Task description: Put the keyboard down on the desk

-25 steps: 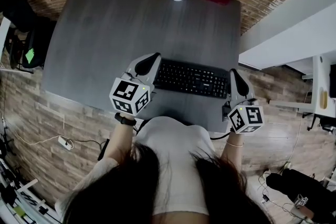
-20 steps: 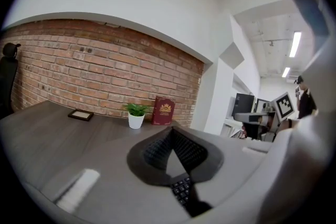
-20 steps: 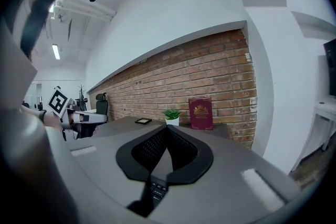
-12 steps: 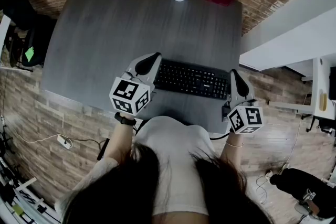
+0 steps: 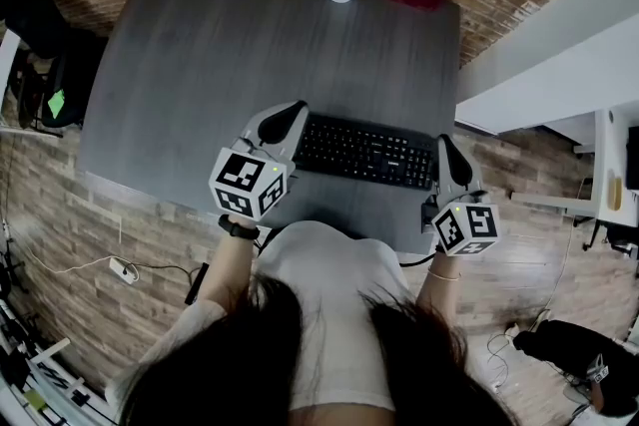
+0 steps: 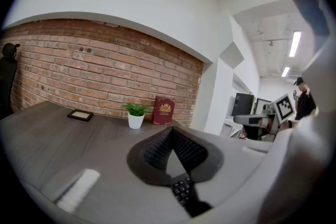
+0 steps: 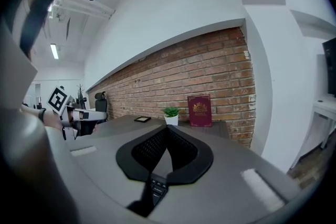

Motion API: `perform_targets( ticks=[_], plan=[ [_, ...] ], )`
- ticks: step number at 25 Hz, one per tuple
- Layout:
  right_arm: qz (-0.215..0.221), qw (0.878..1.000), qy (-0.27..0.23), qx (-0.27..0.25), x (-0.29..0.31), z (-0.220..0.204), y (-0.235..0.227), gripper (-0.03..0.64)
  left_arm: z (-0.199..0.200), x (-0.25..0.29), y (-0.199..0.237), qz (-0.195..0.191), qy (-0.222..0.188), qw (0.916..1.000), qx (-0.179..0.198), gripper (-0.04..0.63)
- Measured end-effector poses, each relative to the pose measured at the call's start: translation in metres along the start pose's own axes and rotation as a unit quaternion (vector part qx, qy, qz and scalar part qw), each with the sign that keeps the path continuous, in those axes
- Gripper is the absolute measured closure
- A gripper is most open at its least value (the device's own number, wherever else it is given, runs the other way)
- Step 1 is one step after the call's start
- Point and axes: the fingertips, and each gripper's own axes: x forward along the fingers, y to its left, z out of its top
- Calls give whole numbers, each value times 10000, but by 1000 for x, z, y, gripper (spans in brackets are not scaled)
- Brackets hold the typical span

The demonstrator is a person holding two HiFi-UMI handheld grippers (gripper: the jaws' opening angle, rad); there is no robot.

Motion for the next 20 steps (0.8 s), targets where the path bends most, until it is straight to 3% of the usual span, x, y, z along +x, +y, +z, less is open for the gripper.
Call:
perform_targets(
  ticks=[20],
  plan=[
    [23,9999,134,68,1,-7,3,615,-2,-6,5,64,0,10000,-44,538]
  ],
)
